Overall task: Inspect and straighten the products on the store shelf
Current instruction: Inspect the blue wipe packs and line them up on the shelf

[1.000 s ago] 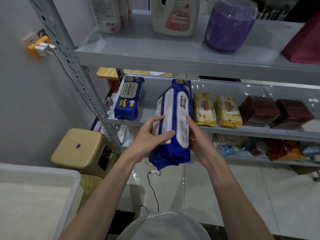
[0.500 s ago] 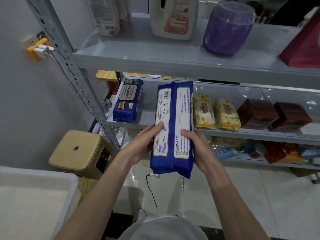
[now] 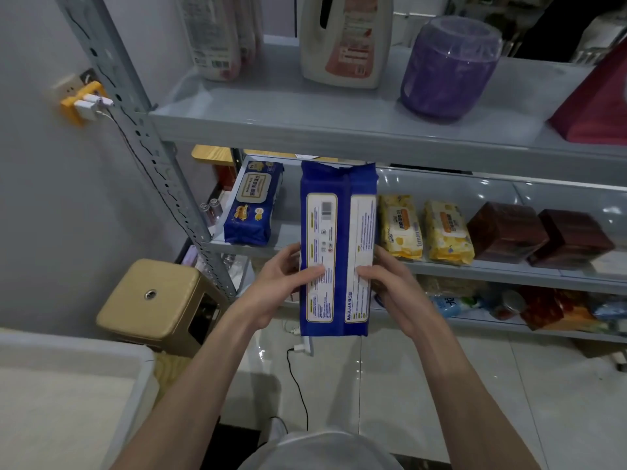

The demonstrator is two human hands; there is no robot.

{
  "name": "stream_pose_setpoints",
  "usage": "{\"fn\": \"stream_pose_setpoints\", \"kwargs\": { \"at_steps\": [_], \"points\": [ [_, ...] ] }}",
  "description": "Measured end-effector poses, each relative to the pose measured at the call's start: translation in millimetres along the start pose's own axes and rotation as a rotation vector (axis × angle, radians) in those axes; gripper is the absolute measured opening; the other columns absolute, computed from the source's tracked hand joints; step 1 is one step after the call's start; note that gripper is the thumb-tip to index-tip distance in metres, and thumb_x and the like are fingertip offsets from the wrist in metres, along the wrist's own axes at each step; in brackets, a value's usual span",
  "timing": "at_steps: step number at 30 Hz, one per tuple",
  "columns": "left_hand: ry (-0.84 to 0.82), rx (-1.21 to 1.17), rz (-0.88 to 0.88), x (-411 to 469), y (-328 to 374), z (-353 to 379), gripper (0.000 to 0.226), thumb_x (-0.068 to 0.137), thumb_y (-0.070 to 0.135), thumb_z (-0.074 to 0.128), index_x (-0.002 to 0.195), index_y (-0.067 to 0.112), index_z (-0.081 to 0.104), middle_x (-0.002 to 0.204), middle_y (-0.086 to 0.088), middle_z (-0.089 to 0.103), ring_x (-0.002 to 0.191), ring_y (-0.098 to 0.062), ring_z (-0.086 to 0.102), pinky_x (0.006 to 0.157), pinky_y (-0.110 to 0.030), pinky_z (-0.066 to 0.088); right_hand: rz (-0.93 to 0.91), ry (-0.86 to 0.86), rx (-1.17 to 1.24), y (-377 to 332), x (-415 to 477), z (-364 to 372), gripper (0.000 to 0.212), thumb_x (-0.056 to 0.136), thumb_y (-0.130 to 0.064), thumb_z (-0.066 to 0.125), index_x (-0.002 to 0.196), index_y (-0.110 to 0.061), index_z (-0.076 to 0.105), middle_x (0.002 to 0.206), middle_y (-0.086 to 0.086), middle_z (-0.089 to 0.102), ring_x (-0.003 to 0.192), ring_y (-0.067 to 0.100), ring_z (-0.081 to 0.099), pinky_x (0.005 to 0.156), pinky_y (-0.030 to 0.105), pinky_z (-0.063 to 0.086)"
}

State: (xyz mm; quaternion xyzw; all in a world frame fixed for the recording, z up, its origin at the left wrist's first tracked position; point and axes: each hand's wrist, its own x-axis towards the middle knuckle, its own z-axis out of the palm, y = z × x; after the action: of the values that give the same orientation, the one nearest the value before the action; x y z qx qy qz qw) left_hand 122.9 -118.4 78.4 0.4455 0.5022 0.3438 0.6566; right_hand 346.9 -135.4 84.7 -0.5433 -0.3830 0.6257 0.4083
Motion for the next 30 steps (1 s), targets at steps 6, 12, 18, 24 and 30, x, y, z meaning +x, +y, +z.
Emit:
{"fn": "stream_pose_setpoints", "kwargs": {
  "at_steps": [6, 12, 18, 24, 30],
  "points": [
    [0.024, 0.107, 0.080, -0.2, 2.0, -1.5, 0.083, 0.073, 0.020, 0.087, 0.143, 0.031, 0.045, 0.129, 0.008, 0.066, 0.116, -0.010, 0.066, 0.090, -0.040, 0.059, -0.035, -0.008, 0.040, 8.6, 5.5, -3.0, 0.055, 0.091, 0.006, 0.062, 0.137, -0.023, 0.056, 0.124, 0.001, 0.073, 0.116, 0.017, 0.070, 0.090, 0.036, 0.058],
    [-0.007, 0.104, 0.117, -1.1, 3.8, -2.2, 0.082, 0.074, 0.017, 0.086, 0.143, 0.031, 0.044, 0.130, 0.011, 0.066, 0.119, -0.006, 0.064, 0.095, -0.037, 0.057, -0.063, -0.017, 0.051, 6.0, 5.8, -2.9, 0.055, 0.089, 0.012, 0.060, 0.130, -0.026, 0.059, 0.115, -0.005, 0.075, 0.114, 0.015, 0.070, 0.088, 0.034, 0.058],
    [-0.028, 0.033, 0.122, -2.2, 7.4, -5.7, 0.075, 0.075, 0.021, 0.082, 0.141, 0.030, 0.046, 0.126, 0.009, 0.070, 0.118, -0.010, 0.067, 0.094, -0.039, 0.057, -0.107, -0.029, -0.065, 1.3, 2.6, -0.8, 0.071, 0.084, 0.001, 0.075, 0.144, -0.031, 0.053, 0.126, -0.009, 0.072, 0.121, 0.012, 0.066, 0.097, 0.043, 0.057],
    [-0.117, -0.109, 0.033, -2.0, 0.9, -19.0, 0.066, 0.079, 0.014, 0.073, 0.140, 0.019, 0.048, 0.130, -0.003, 0.069, 0.123, -0.021, 0.065, 0.100, -0.039, 0.050, -0.179, 0.055, -0.127, -0.7, -2.8, 11.9, 0.073, 0.074, -0.008, 0.087, 0.130, -0.046, 0.058, 0.115, -0.020, 0.073, 0.107, 0.000, 0.069, 0.082, 0.033, 0.061],
    [-0.095, -0.152, 0.025, -4.7, -5.8, -18.5, 0.063, 0.078, 0.020, 0.074, 0.137, 0.018, 0.051, 0.129, -0.004, 0.070, 0.123, -0.023, 0.065, 0.100, -0.039, 0.049, -0.178, 0.021, -0.145, -3.2, -6.8, 14.6, 0.081, 0.064, -0.028, 0.088, 0.134, -0.052, 0.054, 0.127, -0.016, 0.068, 0.116, 0.005, 0.066, 0.085, 0.036, 0.062]
  ]
}}
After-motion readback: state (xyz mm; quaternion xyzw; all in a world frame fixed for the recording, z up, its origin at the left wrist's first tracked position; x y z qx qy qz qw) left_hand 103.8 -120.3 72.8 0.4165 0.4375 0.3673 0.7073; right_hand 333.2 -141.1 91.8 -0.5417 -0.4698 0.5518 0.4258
